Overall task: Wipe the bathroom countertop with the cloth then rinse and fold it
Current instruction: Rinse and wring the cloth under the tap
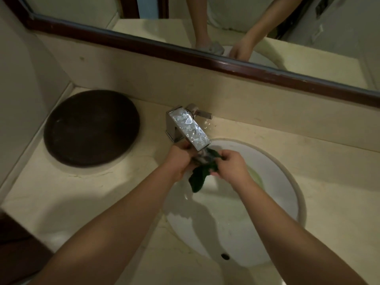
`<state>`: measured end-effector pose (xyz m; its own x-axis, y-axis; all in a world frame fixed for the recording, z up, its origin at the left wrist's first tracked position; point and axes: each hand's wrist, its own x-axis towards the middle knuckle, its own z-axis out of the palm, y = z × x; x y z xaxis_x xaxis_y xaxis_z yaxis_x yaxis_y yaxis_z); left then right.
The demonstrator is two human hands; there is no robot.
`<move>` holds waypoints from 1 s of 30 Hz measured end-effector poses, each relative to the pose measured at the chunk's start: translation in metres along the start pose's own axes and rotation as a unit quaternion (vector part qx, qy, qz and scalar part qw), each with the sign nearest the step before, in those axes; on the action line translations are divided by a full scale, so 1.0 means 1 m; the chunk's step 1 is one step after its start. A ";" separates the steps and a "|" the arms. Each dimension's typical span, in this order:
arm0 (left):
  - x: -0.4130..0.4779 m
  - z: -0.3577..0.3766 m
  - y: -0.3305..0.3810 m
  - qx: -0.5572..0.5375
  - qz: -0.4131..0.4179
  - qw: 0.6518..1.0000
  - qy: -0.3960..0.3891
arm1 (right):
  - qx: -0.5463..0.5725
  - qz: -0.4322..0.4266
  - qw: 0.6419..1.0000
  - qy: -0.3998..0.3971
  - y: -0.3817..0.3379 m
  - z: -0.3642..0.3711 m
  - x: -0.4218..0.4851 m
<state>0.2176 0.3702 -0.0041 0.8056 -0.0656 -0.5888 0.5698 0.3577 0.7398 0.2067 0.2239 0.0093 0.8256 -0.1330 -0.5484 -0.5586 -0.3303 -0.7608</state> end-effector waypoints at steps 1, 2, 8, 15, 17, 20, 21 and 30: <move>0.002 -0.005 0.000 0.015 -0.003 0.999 0.036 | -0.021 -0.004 0.999 0.027 0.001 -0.009 0.003; 0.003 -0.011 0.001 0.025 -0.009 0.998 0.064 | -0.059 -0.015 0.997 0.052 0.004 -0.018 0.007; -0.009 -0.007 0.004 0.032 -0.051 0.998 -0.006 | -0.151 -0.163 0.974 -0.045 -0.002 -0.003 -0.010; -0.024 -0.016 0.014 0.178 -0.024 0.982 -0.062 | -0.195 -0.216 0.949 -0.125 0.003 0.000 -0.015; -0.024 -0.019 0.013 0.180 -0.021 0.983 -0.029 | -0.219 -0.239 0.946 -0.028 0.003 0.005 -0.014; -0.019 -0.022 0.001 0.065 -0.107 0.992 0.025 | -0.168 -0.204 0.963 0.056 -0.006 0.000 -0.008; -0.018 -0.021 -0.004 0.033 -0.160 0.986 0.014 | -0.122 -0.187 0.974 0.030 -0.009 -0.005 -0.009; 0.018 0.011 -0.020 -0.116 -0.286 0.951 -0.038 | 0.315 -0.028 0.940 -0.125 -0.006 -0.035 -0.034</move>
<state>0.2230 0.3517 -0.0258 0.3893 -0.3743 -0.8416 0.8741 0.4382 0.2094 0.1844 0.1978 0.0446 0.8542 0.1188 -0.5062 -0.5169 0.3001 -0.8017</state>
